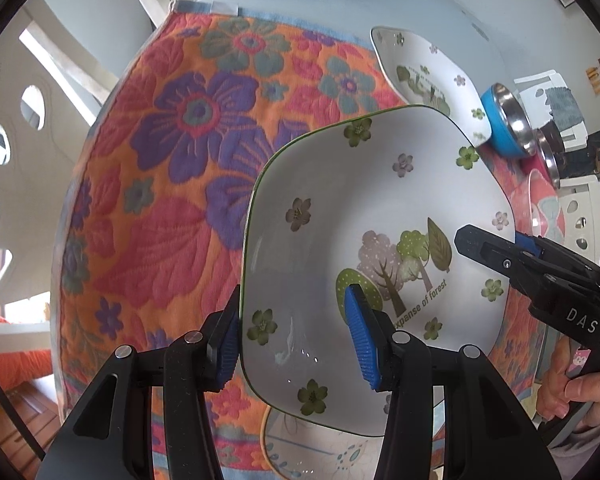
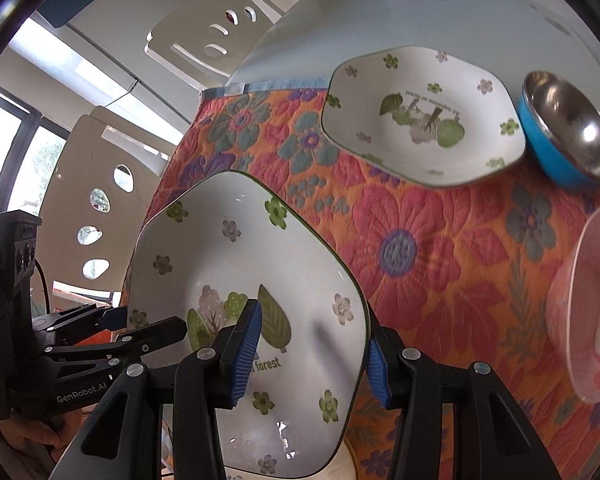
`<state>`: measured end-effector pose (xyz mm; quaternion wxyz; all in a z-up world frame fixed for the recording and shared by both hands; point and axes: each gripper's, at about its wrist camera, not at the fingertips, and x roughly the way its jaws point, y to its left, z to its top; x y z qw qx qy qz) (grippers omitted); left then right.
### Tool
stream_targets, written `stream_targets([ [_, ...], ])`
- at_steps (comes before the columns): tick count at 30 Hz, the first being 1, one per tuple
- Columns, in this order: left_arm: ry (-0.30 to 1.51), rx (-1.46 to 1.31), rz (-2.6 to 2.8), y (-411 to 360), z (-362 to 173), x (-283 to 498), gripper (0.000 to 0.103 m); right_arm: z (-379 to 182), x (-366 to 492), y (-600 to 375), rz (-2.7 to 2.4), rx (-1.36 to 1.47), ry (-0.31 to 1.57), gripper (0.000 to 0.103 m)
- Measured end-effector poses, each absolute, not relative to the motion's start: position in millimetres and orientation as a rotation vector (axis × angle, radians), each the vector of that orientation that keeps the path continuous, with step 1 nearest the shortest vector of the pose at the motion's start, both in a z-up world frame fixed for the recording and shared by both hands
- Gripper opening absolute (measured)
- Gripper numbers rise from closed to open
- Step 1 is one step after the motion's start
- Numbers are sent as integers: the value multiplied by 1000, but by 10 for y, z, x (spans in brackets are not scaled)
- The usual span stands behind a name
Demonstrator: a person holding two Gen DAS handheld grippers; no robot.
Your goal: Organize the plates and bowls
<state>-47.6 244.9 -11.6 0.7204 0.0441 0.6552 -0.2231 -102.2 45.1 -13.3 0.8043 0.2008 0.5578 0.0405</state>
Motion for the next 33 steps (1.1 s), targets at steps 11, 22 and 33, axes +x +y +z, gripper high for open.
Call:
stream_targets([
  [11, 1473, 122, -507, 2555, -178, -712, 44, -326, -1384, 556, 74, 484, 1240, 47],
  [22, 1480, 154, -520, 2582, -179, -868, 44, -430, -1689, 631, 59, 526, 1270, 47],
  [33, 1529, 195, -538, 2547, -256, -1006, 44, -460, -1871, 649, 38, 542, 1294, 47],
])
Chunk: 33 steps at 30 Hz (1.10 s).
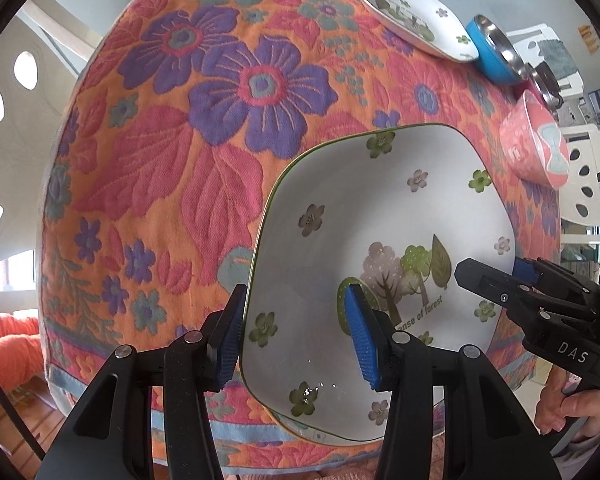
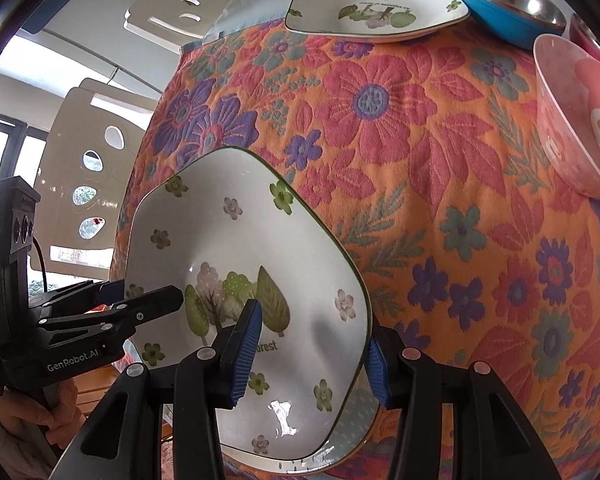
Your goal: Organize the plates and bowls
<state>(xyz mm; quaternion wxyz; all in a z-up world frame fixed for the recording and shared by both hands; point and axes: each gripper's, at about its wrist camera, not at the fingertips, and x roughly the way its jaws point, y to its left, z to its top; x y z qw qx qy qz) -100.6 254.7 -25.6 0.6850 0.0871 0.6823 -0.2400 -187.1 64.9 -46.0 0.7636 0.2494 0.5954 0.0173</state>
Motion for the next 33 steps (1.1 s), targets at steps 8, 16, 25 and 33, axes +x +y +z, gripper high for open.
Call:
stream_targets([
  [8, 1563, 210, -543, 2595, -308, -1041, 44, -531, -2009, 711, 36, 560, 1341, 47],
  [16, 1598, 242, -561, 2574, -361, -1111, 44, -655, -2100, 743, 20, 599, 1397, 47],
  [25, 1604, 270, -576, 2510, -364, -1132, 44, -637, -2133, 773, 8, 604, 1417, 47],
  [33, 1598, 294, -587, 2491, -347, -1139, 44, -623, -2132, 814, -22, 566, 1448, 47],
])
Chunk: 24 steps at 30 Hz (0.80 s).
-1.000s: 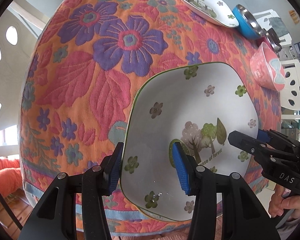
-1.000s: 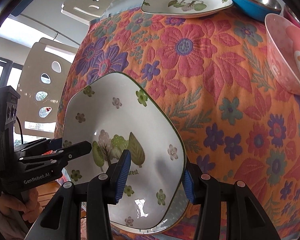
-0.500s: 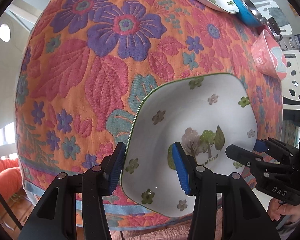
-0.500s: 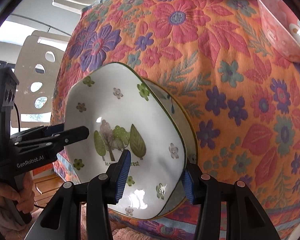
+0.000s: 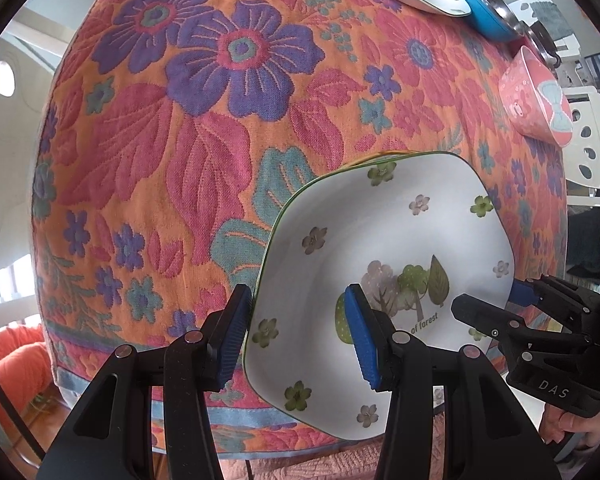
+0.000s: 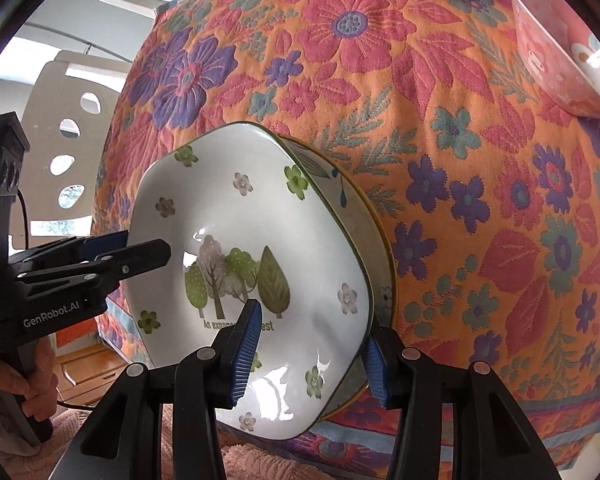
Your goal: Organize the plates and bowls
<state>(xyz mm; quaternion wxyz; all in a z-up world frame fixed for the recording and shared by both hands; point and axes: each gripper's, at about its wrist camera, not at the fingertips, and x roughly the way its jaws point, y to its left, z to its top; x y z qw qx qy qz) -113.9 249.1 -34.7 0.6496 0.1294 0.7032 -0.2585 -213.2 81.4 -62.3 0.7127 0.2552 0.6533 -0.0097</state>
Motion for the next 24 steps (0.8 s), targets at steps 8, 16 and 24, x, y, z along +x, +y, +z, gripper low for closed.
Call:
stream_targets([
  [8, 1593, 308, -597, 2489, -330, -1145, 44, -650, -2115, 831, -62, 564, 1449, 47],
  [16, 1585, 332, -605, 2447, -329, -1170, 44, -633, -2114, 791, -92, 553, 1457, 47],
  [24, 1583, 321, -614, 2474, -325, -1131, 44, -641, -2096, 798, -98, 557, 1455, 47],
])
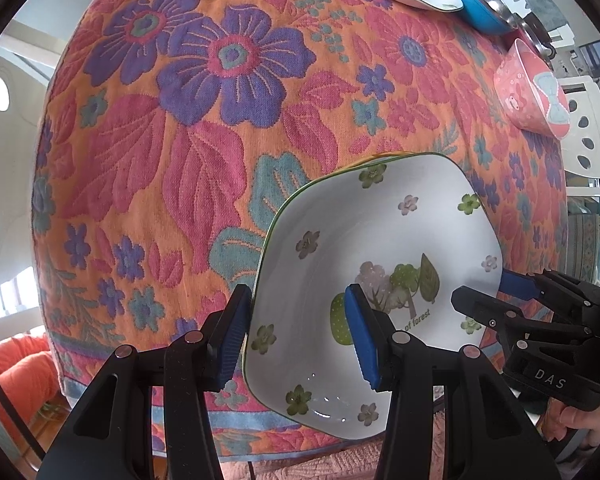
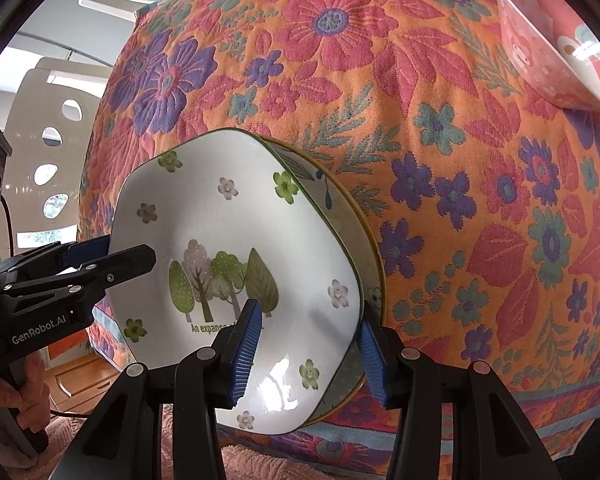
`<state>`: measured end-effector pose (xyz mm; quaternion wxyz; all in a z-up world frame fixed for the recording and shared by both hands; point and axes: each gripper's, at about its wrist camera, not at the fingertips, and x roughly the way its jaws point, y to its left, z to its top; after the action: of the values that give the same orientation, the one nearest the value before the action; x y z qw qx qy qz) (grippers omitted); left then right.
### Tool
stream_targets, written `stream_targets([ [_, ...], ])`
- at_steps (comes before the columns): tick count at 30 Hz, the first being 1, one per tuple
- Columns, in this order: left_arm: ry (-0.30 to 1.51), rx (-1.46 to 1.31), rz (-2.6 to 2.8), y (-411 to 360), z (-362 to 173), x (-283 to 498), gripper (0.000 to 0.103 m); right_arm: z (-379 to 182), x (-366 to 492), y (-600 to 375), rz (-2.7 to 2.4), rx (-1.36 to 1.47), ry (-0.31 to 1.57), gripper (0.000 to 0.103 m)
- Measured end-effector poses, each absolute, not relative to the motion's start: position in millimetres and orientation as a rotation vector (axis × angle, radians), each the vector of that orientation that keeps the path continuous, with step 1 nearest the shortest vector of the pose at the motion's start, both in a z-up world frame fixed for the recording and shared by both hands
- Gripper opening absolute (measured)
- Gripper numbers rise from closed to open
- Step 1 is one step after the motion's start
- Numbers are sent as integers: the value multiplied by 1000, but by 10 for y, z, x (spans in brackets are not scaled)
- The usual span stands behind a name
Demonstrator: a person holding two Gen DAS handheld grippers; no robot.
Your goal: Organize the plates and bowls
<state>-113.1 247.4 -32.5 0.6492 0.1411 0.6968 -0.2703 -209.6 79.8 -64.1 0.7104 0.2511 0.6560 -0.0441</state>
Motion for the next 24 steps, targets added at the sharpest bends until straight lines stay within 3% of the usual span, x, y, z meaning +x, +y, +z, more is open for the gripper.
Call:
stream_targets([
  [24, 1583, 344, -596, 2351, -361, -1062, 45, -633, -2084, 775, -84, 550, 1456, 47],
])
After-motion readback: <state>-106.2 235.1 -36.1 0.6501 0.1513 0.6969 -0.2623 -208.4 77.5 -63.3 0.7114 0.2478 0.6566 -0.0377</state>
